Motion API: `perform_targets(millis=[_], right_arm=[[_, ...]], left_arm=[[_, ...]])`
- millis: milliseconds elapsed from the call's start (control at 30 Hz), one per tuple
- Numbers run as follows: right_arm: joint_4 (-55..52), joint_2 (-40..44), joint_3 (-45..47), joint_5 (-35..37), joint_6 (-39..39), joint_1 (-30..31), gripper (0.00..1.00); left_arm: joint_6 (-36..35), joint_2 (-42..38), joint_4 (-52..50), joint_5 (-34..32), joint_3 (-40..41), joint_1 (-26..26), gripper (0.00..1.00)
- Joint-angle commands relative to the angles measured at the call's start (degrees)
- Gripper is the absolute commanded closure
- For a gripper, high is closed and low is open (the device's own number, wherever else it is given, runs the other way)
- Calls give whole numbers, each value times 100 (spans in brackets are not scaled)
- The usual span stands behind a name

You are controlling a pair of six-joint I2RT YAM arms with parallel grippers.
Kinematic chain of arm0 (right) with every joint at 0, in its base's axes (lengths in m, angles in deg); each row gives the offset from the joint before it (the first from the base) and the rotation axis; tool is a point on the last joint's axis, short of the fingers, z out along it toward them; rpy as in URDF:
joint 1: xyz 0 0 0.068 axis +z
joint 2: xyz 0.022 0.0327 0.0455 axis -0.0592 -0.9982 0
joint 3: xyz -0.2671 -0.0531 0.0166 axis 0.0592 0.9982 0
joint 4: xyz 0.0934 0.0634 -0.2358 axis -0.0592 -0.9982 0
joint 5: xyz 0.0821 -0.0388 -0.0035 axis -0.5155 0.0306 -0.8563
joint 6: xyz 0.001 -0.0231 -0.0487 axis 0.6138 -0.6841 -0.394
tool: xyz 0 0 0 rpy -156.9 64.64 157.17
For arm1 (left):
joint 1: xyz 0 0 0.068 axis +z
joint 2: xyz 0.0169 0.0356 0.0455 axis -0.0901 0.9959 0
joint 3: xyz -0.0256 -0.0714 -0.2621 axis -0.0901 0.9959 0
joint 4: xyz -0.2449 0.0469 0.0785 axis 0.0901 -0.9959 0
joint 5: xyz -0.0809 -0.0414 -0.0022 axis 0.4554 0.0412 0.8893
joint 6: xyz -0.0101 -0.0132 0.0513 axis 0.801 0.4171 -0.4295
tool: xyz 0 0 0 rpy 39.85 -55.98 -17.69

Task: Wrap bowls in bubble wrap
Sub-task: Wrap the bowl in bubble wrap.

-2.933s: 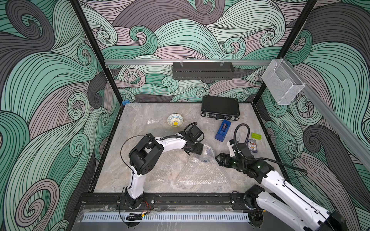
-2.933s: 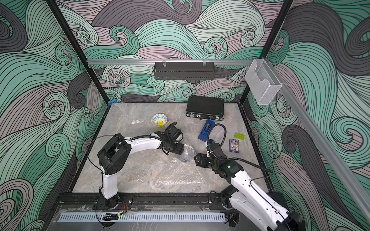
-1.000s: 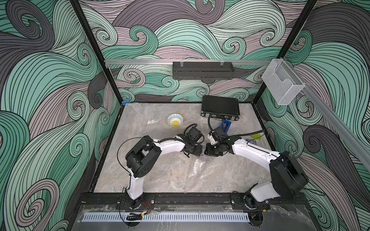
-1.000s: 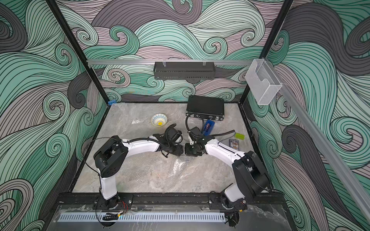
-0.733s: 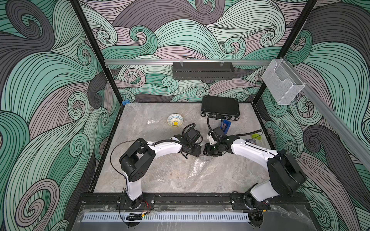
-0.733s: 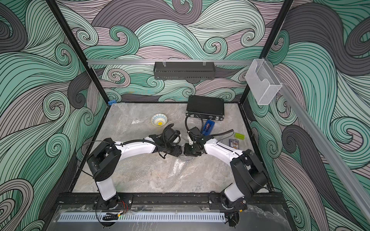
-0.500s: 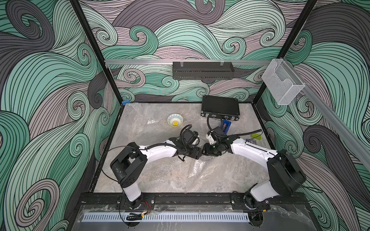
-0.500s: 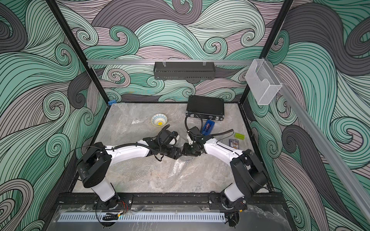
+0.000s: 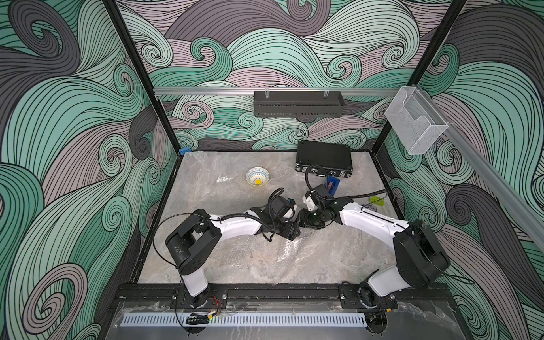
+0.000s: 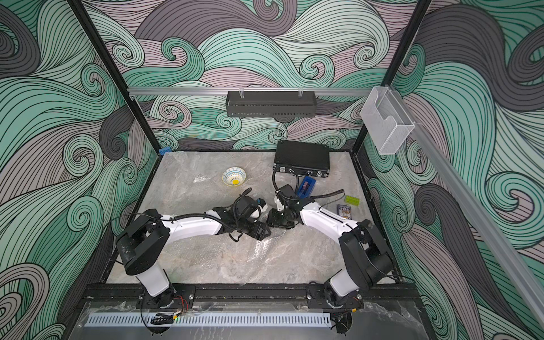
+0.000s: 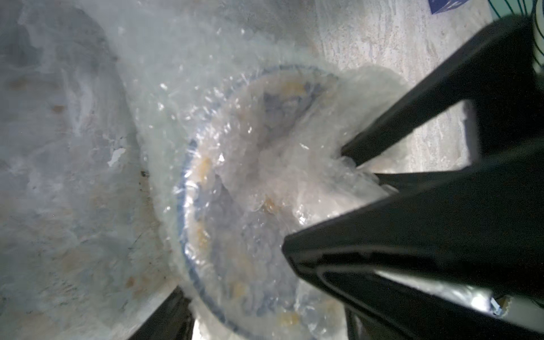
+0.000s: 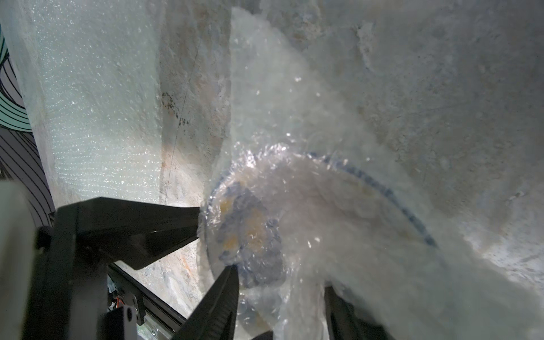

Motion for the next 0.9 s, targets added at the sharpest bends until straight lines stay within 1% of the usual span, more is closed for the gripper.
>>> perform_targets(millis=[0,100,267,433,467,533,600,700,800,867], right_arm=[[-189,162,-154,-138,1,-109,48],[-290,318,-187,-227,-49,-235,45],[-434,594,-270,-692,-215,-576,39],[-507,1059,-94,-937,-287,-1056,39],[-510,1154,-32,-989,-278,-1139,42],[-506,1312,83,-1004,-294,-1194,55],[-454,1404,233,-1093,-303,-1194,72],[-204,1420,498,-1322,-245,-1181,85],[42,1271,648,-1332,-176,-1119,89],[246,1047,633,-1518,-170,-1013,91]], left_arm=[[-13,178,-67,-279,-170,-28,35],[4,218,-68,-342,-164,-23,42],[-76,254,-194,-308,-321,-25,46],[-73,291,-183,-276,-338,-22,47],[-70,291,-176,-265,-331,-25,47],[-54,275,-169,-289,-330,-25,47],[-58,254,-165,-290,-335,-30,48],[-75,233,-206,-291,-357,-27,48],[-94,227,-227,-291,-365,-29,48],[-92,235,-234,-296,-374,-25,48]])
